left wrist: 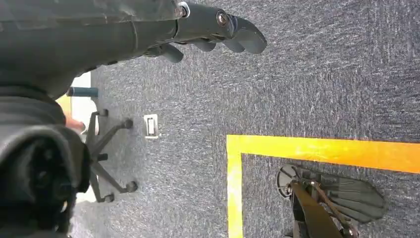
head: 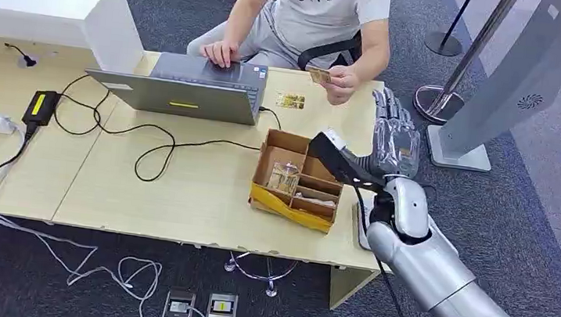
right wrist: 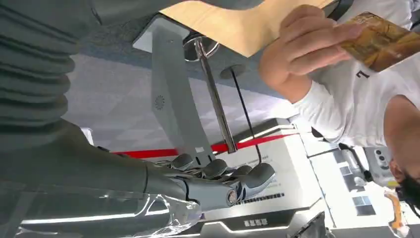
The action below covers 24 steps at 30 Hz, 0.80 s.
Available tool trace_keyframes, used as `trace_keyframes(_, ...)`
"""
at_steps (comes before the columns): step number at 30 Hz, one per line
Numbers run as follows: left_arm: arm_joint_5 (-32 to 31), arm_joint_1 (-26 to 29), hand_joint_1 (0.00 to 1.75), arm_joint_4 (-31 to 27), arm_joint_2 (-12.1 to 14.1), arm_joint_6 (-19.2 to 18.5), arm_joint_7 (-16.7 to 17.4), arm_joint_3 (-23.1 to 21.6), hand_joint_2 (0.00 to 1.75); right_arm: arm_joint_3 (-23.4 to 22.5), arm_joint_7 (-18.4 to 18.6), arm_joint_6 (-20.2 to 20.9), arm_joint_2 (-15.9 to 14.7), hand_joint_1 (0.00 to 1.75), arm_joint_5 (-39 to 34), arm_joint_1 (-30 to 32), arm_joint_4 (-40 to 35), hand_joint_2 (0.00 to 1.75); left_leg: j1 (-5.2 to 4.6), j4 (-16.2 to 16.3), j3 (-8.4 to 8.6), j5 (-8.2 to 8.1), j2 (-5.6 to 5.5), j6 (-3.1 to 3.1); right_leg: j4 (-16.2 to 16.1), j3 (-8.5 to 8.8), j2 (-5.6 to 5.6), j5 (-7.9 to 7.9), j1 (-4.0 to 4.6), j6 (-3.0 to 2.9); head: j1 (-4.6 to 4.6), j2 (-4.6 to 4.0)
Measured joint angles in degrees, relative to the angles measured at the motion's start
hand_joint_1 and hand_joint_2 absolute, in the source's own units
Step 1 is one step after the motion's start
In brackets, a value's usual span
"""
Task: Pass the card to the sensor for recognition and then transmit it.
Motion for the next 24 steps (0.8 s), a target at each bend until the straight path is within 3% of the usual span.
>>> trace_keyframes(7, 0.0, 0.0, 0.0, 0.0, 0.0, -0.4, 0.2, 0.0, 0.0, 0.7, 0.6, -0.4, 0.0, 0.0, -1.4, 0.0, 0.7, 0.0, 0.0, 0.0, 0.02, 0.0, 0.0, 0.0, 0.0, 0.0, 0.0, 0.0, 0.0, 0.0, 0.02, 0.0)
trace_keyframes(12, 0.2, 0.0, 0.0, 0.0, -0.2, 0.0, 2.0, 0.0, 0.0, -1.6, 1.9, -4.5, -1.4, 0.0, -9.7, 0.7, 1.1, 0.0, -0.02, 0.0, 0.05, 0.0, 0.0, 0.0, 0.0, -0.03, 0.01, 0.0, -0.01, 0.0, 0.0, 0.0)
trace_keyframes(17, -0.2, 0.3, 0.0, 0.0, -0.7, 0.2, 3.8, 0.0, 0.0, -6.6, 5.6, -8.6, -5.9, 0.0, -19.7, 1.7, 0.7, 0.0, -0.1, 0.1, 0.04, 0.0, -0.11, 0.01, 0.0, -0.02, -0.01, 0.02, -0.09, 0.03, 0.0, 0.0)
trace_keyframes(24, 2.2, 0.3, 0.0, 0.1, -1.2, 0.1, 4.0, 0.0, 0.0, -12.5, 14.1, -8.7, -16.3, 0.0, -27.8, 4.6, -5.2, 0.0, -0.12, 0.1, 0.02, -0.02, -0.14, 0.04, 0.0, -0.03, -0.11, 0.01, -0.13, 0.04, 0.0, 0.0)
